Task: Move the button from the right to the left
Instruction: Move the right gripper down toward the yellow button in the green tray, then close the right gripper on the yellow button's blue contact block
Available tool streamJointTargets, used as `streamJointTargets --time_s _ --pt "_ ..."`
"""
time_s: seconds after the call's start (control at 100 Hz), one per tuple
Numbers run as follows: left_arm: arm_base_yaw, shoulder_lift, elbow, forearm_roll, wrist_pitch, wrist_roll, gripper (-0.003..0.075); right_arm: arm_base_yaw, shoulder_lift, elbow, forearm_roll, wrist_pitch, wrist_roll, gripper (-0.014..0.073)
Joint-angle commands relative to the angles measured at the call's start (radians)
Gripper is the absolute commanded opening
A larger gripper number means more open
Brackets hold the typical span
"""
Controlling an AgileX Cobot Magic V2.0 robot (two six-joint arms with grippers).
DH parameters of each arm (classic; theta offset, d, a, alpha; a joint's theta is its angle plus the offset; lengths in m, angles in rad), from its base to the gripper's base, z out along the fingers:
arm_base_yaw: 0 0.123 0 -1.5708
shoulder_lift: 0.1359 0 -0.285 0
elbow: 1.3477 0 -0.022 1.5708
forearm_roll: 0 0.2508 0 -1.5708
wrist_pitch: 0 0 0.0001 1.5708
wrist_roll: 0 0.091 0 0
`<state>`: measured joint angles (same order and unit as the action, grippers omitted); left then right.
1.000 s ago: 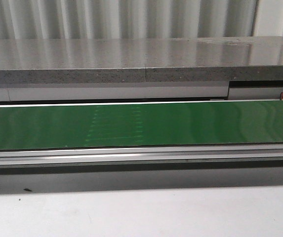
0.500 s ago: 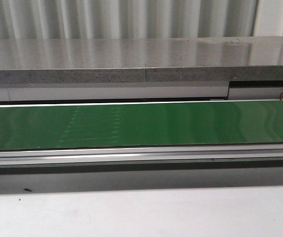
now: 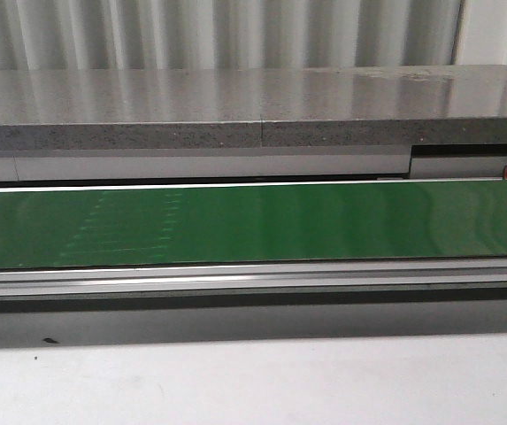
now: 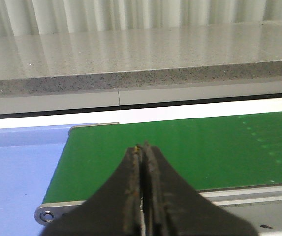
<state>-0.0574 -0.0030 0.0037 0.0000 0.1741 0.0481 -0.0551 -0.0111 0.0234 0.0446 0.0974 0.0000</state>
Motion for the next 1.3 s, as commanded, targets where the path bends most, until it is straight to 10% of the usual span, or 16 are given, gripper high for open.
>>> streamJointTargets --time_s 0.0,0.56,1.03,1.29 --pt "0.001 -0.033 0.039 -0.009 -0.079 -0.01 -0.002 0.0 -0.016 -0.076 -0.006 -0.018 0.0 -0.0069" --pt "0.001 -0.033 0.039 -0.009 -0.079 -0.01 -0.0021 0.0 0.351 -0.544 -0.006 0.662 0.0 -0.0069" --pt "0.001 -0.033 0.039 -0.009 -0.079 -0.01 -0.002 0.0 0.717 -0.68 0.021 0.814 0.0 -0.0061" --pt "0.001 -0.033 0.039 -0.009 -0.079 -0.01 -0.002 0.0 0.813 -0.783 0.022 0.845 0.0 0.0372"
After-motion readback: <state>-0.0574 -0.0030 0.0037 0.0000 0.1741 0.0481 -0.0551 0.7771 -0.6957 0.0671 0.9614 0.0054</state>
